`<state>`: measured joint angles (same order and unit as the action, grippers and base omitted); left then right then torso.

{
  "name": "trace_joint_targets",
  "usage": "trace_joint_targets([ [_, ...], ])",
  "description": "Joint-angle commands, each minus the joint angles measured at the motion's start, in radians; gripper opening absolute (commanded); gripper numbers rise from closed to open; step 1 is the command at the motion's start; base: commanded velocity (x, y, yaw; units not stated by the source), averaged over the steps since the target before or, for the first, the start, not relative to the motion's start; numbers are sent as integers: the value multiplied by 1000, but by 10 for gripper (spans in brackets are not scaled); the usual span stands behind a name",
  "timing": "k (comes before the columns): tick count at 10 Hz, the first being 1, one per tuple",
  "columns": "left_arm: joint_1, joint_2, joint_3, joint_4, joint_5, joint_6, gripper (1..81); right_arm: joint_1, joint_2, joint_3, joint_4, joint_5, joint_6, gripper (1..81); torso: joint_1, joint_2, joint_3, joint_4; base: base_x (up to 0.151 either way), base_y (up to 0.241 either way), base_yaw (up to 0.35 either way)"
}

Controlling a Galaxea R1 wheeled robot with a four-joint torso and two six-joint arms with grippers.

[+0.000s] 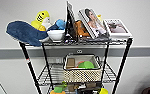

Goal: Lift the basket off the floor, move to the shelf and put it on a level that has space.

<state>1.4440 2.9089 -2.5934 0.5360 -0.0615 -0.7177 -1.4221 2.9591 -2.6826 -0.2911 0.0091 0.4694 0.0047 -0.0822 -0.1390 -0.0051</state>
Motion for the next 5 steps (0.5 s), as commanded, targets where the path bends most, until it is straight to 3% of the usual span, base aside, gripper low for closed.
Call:
trace_joint_targets([
  [1,-38,113,-186,18,49,21,811,22,43,-37,-88,-44,-1,811,0,0,0,0,0,0,0],
  [4,-33,138,-197,15,51,20,811,8,59,-39,-97,-52,-5,811,0,0,0,0,0,0,0],
  [5,-30,147,-197,13,51,20,811,-1,62,-37,-105,-45,-43,811,0,0,0,0,0,0,0],
])
